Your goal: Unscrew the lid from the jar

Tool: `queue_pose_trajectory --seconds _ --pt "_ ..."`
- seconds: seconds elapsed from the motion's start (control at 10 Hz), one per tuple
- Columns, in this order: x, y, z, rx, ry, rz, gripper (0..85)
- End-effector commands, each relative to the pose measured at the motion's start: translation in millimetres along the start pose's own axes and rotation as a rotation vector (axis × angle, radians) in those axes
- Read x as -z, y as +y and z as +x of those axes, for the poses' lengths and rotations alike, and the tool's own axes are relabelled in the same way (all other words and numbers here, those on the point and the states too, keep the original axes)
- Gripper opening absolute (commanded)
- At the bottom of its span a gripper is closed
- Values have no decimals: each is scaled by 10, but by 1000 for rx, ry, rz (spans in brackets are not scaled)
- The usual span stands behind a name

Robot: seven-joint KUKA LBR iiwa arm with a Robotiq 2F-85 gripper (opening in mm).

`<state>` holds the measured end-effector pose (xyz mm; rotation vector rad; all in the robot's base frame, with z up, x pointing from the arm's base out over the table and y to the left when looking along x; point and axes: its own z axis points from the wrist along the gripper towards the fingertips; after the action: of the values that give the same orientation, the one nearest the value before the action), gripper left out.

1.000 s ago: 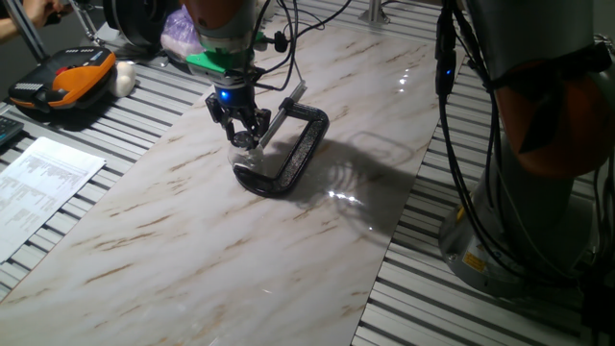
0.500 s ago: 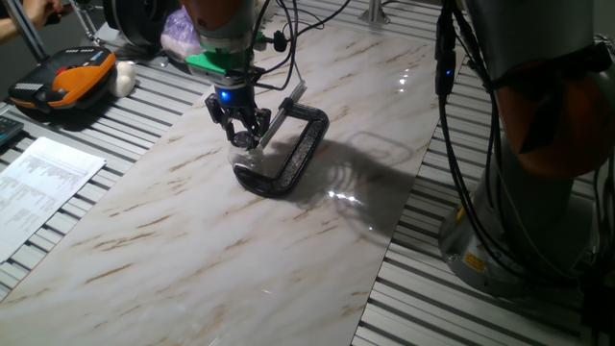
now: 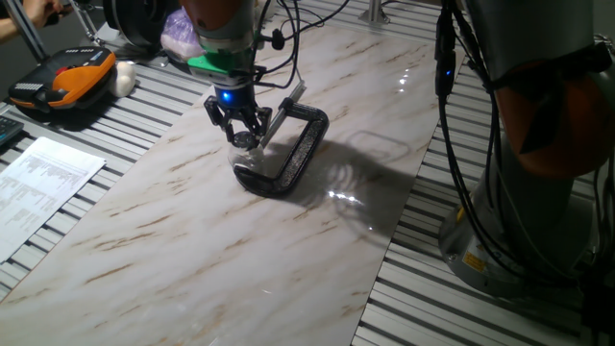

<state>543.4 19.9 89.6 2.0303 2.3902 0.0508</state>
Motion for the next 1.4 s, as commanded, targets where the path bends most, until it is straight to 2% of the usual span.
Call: queue_pose_trajectory --seconds 0.0,0.4,0.8,1.3 --pt "-1 0 1 21 -2 2 0" --pt "3 -2 6 110 -7 9 0" --pt "14 -4 16 186 1 7 0" --pt "20 -7 23 287 -4 22 0"
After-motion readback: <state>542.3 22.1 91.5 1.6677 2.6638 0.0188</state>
